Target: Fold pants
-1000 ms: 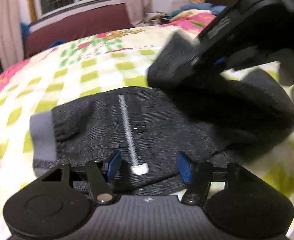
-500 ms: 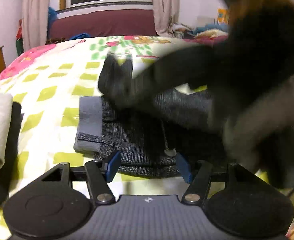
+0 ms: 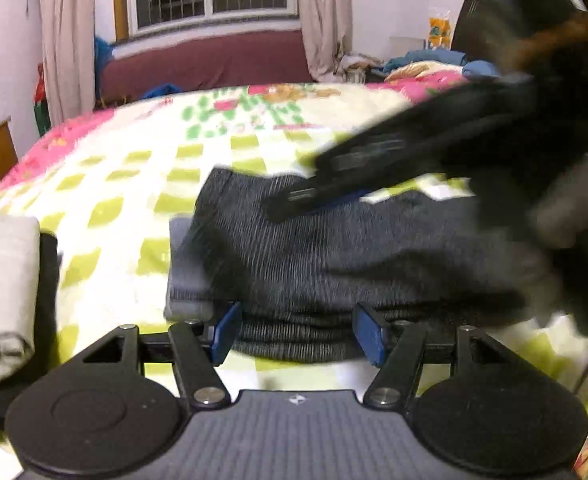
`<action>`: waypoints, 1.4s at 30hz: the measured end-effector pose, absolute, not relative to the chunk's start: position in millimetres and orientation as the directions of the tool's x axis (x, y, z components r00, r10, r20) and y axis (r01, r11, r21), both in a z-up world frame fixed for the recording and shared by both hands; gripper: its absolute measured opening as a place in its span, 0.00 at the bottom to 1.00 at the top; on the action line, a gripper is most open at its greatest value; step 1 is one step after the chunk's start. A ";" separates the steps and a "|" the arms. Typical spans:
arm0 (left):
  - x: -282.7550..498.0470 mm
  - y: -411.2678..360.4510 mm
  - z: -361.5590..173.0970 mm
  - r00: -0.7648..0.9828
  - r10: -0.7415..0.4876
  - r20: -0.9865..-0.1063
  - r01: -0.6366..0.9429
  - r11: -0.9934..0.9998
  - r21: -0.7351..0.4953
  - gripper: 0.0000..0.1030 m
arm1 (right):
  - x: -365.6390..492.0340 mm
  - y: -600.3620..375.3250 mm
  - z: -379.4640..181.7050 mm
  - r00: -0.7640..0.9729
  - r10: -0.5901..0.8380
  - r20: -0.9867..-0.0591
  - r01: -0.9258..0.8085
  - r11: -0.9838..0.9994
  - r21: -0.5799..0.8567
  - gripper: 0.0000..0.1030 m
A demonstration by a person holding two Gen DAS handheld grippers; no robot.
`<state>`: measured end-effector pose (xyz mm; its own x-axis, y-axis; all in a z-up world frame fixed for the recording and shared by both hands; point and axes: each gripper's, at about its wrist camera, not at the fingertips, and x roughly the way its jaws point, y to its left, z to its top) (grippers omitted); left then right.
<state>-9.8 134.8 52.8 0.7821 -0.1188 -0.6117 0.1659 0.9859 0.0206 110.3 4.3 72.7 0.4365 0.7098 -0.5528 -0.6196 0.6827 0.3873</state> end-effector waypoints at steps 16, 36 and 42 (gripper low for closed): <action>82.3 93.3 1.2 0.726 -0.036 -0.687 0.198 0.967 0.159 0.73 | 92.5 -259.3 -23.8 0.647 0.425 -0.633 0.108 0.771 0.628 0.55; 72.8 88.7 3.0 0.720 0.008 -0.694 0.213 0.949 0.232 0.76 | 111.1 -287.5 -54.6 0.551 0.790 -0.269 -0.069 0.365 0.929 0.30; 73.4 88.6 2.0 0.722 0.004 -0.692 0.219 0.948 0.233 0.77 | 136.1 -270.8 -84.1 0.506 0.756 -0.415 0.054 0.452 0.890 0.40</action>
<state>73.4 88.6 2.0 0.7220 0.0038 -0.6919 0.2185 0.9475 0.2332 136.1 -270.8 -84.1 0.5062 0.7562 -0.4145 0.0537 0.4521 0.8904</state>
